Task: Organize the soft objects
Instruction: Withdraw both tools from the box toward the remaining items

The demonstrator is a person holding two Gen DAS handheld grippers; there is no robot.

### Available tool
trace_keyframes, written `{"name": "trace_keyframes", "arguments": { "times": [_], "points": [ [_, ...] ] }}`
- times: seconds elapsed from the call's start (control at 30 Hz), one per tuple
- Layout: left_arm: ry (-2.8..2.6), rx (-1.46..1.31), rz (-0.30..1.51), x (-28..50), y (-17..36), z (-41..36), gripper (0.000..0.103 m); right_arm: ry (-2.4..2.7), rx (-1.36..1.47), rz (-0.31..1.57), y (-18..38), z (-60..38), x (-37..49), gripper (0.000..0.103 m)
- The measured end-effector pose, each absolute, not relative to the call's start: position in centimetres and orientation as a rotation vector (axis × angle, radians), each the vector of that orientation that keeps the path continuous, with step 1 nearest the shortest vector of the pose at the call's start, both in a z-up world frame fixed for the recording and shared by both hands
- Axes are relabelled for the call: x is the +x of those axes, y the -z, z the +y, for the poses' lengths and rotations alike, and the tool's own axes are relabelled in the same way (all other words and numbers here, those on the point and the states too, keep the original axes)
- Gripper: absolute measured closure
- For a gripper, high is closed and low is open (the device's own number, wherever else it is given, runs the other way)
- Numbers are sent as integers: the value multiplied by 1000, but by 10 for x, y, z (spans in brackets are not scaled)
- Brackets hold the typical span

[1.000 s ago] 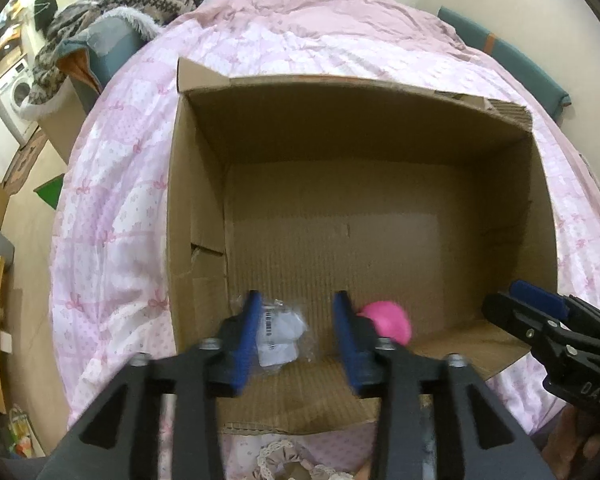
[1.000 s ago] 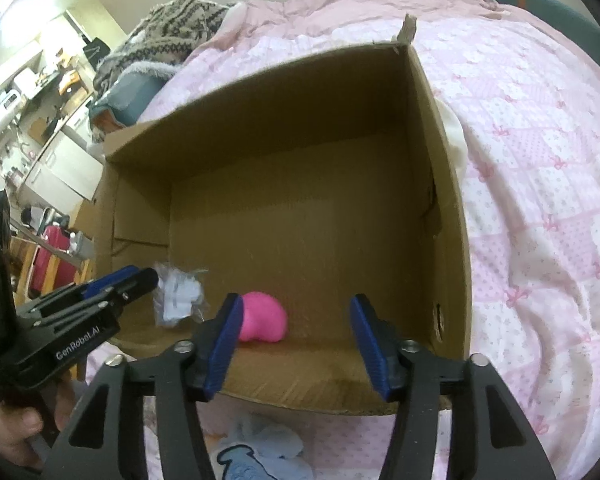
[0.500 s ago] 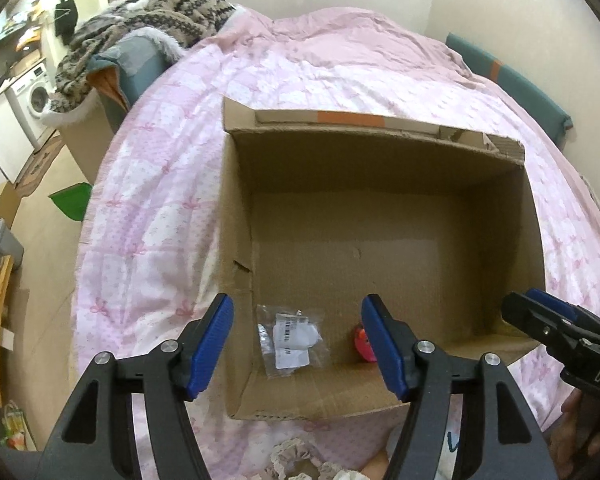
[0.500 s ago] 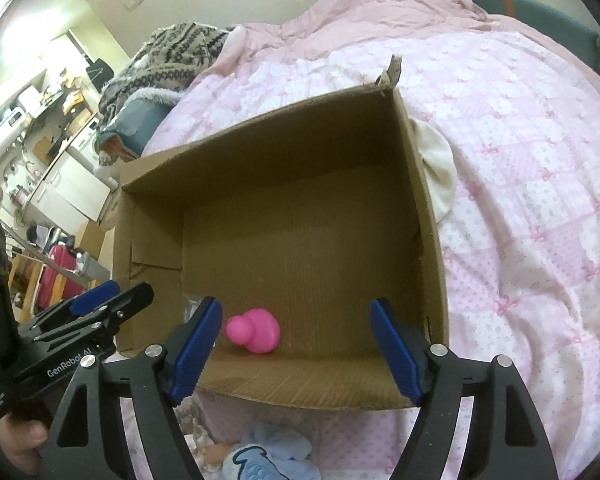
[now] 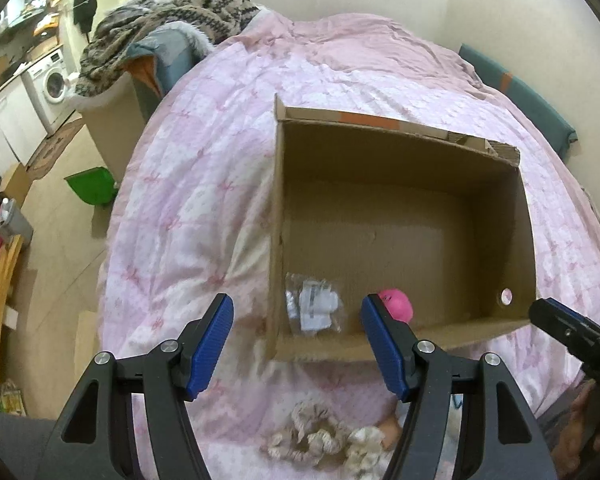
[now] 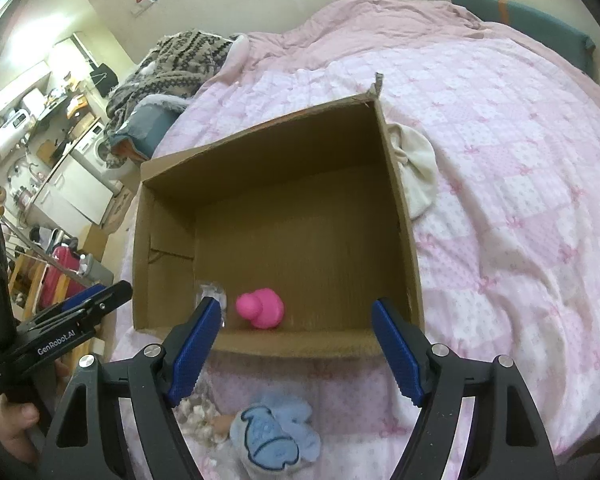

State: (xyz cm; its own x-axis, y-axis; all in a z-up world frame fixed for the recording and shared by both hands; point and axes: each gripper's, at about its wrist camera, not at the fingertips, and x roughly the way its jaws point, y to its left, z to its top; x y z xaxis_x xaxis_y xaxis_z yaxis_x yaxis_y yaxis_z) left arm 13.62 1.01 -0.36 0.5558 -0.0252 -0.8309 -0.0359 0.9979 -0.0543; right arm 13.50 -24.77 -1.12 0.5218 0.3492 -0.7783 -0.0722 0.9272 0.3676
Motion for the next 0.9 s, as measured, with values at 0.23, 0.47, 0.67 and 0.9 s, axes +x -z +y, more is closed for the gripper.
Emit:
{"name": "trace_keyframes", "arguments": {
  "times": [0.23,0.47,0.67,0.9],
  "points": [
    [-23,-72,991,114,4,16,39,-239,336,995,9,-255,116,21],
    [-32,-86,1015,95,9,18,39,-228,366,1007,11,-260,101,21],
    [-42,-92,1047,81,16,18,39,-236,348,1029,15,-254,93,21],
    [-57,-97,1086,70,29,21,39,-246,308,1068,24,-248,81,21]
  ]
}}
